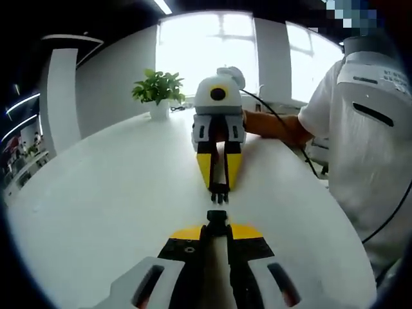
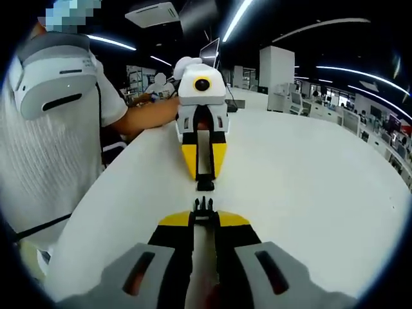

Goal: Snap the two parts of the plastic buckle together until the buckle closes and remains connected.

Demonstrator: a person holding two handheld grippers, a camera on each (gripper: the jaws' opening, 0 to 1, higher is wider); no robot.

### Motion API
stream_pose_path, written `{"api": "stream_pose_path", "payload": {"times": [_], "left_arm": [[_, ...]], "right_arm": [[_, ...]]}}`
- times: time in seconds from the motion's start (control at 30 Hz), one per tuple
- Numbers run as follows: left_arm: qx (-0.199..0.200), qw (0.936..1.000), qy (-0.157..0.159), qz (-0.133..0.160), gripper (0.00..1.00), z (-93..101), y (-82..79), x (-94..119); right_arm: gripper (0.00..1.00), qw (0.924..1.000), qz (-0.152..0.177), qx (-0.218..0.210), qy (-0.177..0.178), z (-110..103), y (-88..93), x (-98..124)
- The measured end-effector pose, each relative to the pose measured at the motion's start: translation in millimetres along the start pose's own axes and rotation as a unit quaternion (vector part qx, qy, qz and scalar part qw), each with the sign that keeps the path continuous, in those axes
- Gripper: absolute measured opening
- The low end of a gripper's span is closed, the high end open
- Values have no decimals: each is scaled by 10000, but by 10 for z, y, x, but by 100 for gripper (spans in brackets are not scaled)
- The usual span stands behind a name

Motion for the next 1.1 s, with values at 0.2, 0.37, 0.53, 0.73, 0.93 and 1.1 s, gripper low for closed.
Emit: {"api": "stream_pose_path", "payload": {"times": [0.2, 0.37, 0.53, 0.73, 0.93, 1.1], "left_arm": [[-18, 10000, 29, 28, 12, 7, -6, -20], [-75, 9999, 19, 73, 12, 11, -20, -40], [-91, 9999, 57, 86, 12, 27, -25, -49], [-104, 9999, 68, 99, 12, 46, -34, -61], [-130, 9998, 80, 118, 12, 62, -41, -70], [-140, 9998, 67, 121, 12, 67, -45, -70]], "right_arm": [[13, 10000, 4, 21, 2, 2, 1, -7], [13, 9999, -12, 105, 23, -1, -4, -37], [13, 9999, -3, 145, 30, -11, -18, -55], [13, 9999, 13, 166, 39, -10, -25, -57], [13, 9998, 25, 194, 56, -14, -31, -59], [12, 9998, 24, 195, 47, -17, -32, -67]]}}
Point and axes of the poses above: the point that each gripper's makers call its tool centre point, and the gripper's own axes: x roughly backward along the fingers, z roughly to its right, y roughly out of its underside, the point moved 1 cm from there along x, roughly backward along the fingers, and after that the axes turned 9 degrees about x, right-handed, at the moved point
